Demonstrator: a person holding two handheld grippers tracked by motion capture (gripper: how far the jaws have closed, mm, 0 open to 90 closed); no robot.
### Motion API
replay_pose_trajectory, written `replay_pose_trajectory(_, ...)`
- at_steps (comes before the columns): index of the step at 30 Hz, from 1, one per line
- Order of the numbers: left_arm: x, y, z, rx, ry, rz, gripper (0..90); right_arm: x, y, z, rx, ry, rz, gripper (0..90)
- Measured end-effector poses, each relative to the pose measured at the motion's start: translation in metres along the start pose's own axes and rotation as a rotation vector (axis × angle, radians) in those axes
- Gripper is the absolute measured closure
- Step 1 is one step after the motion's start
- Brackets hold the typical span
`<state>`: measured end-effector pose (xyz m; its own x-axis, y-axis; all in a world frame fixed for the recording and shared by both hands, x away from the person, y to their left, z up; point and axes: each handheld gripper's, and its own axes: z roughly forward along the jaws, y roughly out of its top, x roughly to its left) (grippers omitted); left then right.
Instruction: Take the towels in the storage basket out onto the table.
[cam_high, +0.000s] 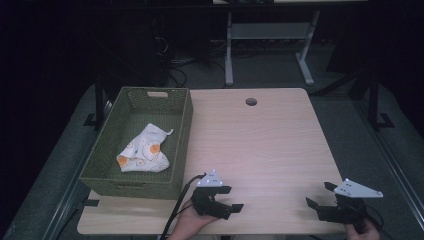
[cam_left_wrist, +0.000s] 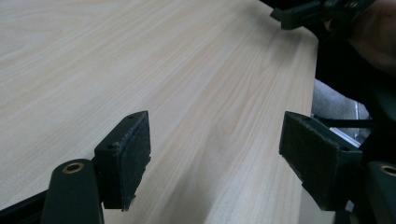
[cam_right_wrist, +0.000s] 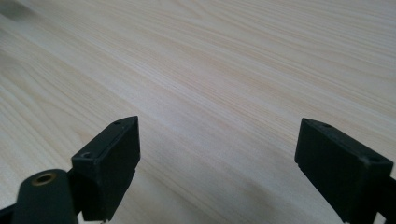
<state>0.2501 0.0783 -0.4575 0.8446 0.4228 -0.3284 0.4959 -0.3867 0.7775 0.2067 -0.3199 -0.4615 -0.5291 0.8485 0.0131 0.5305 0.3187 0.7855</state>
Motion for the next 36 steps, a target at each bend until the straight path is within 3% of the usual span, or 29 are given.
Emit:
replay_pose_trajectory(16,-0.003,0.005,-0.010,-0.024,-0.055,-0.027,22.6,-0.001,0.000,0.000,-0.011,0.003,0.029,13.8)
replay_pose_trajectory(23,-0.002,0.010,-0.015,-0.046,-0.050,-0.031,22.6,-0.002,-0.001,-0.001,-0.017,0.003,0.027,13.8)
replay_pose_trajectory(31,-0.003,0.023,-0.023,-0.077,-0.062,-0.041,22.4,0.001,0.000,0.003,-0.006,0.003,0.018,13.8)
replay_pose_trajectory(36,-0.004,0.034,-0.029,-0.089,-0.065,-0.024,22.1,0.002,0.000,0.003,-0.015,-0.003,0.027,13.9)
